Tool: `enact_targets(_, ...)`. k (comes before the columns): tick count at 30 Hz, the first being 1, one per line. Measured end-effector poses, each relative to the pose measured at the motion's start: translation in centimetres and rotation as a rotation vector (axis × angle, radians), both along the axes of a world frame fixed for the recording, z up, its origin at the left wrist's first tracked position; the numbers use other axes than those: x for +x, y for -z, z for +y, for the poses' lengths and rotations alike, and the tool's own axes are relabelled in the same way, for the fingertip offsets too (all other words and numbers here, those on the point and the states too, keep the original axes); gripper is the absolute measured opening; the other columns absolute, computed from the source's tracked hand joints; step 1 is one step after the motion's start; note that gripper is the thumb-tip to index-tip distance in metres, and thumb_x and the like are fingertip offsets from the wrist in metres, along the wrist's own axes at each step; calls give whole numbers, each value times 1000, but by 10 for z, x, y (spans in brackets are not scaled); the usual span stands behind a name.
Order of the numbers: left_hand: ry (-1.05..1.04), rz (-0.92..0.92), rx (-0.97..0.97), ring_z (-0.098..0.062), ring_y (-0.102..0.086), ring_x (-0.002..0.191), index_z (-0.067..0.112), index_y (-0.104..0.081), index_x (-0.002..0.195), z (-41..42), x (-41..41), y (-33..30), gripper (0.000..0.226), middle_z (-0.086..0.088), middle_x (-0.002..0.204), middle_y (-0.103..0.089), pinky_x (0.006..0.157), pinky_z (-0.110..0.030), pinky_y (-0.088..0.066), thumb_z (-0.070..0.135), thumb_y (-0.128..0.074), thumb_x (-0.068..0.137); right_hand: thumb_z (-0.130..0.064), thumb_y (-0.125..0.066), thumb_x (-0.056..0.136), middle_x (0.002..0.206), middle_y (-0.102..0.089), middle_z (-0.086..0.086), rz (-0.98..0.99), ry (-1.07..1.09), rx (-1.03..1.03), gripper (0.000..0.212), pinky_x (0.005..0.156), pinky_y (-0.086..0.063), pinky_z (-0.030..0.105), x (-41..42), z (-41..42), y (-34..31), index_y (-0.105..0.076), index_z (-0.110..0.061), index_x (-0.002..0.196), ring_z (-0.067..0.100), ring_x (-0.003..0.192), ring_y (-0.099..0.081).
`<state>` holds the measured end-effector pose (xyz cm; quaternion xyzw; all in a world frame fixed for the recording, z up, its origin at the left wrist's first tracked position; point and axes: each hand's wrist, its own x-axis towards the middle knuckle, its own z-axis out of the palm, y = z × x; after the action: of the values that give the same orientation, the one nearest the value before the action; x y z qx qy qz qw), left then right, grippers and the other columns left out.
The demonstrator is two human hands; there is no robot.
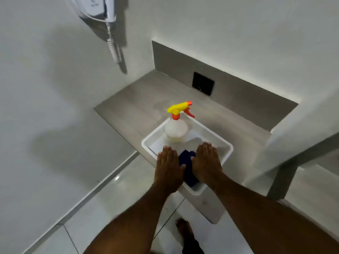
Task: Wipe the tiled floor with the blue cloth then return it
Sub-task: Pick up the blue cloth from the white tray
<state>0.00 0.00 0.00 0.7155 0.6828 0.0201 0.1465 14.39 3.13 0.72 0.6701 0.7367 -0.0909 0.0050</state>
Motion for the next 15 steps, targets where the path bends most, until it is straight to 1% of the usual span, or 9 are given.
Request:
enact_targets(2,37,67,-53,-35,-13,150,5,-29,148,10,11,4,66,-19,159,-26,123,-52,-5,48,-35,97,-48,-43,95,153,-29,27,-67,42,-106,73,120,-13,48,6,3,7,-31,6,142,38,144,-23)
enact_targets(3,45,112,-81,-35,-16,149,5,-34,146,14,15,5,65,-20,156,-31,122,-52,-4,47,-37,97,-49,-41,95,154,-27,28,-99,36,-141,72,120,-10,48,10,3,13,-35,7,141,39,145,-21)
enact_targets(5,38,168,-136,-36,-20,146,6,-40,144,23,19,3,63,-20,153,-36,122,-53,-3,46,-40,95,-49,-39,96,154,-27,29,-138,-3,-167,65,120,-6,49,11,5,17,-49,4,133,39,145,-20)
enact_targets(6,34,186,-176,-37,-19,147,7,-41,144,26,21,3,62,-20,153,-36,122,-54,-3,45,-42,95,-48,-40,95,152,-30,29,-153,-29,-171,61,120,-6,50,10,6,19,-55,1,128,39,144,-22)
enact_targets(8,14,197,-254,-39,-11,149,10,-43,144,32,24,2,59,-22,156,-29,121,-55,-1,43,-46,95,-44,-46,93,148,-39,27,-143,-48,-168,52,119,-8,52,8,9,17,-61,-2,120,39,142,-27)
enact_targets(11,-21,163,-314,-43,-7,149,13,-52,137,39,28,-2,52,-24,157,-29,120,-57,3,40,-56,92,-41,-53,90,134,-56,22,-122,-40,-175,43,118,-14,53,6,14,11,-63,-5,112,38,135,-39)
enact_targets(13,-20,141,-297,-43,-12,148,16,-61,126,42,28,-9,43,-21,151,-40,118,-58,6,41,-56,91,-41,-56,89,116,-65,17,-71,-5,-164,36,115,-24,53,2,15,-1,-63,-8,101,35,121,-52)
enact_targets(15,-26,78,-204,-39,-22,145,18,-66,116,46,20,-21,39,-13,138,-56,117,-58,10,46,-54,91,-43,-55,91,99,-69,10,66,104,-131,29,106,-37,49,-5,18,-16,-56,-14,87,30,101,-62)
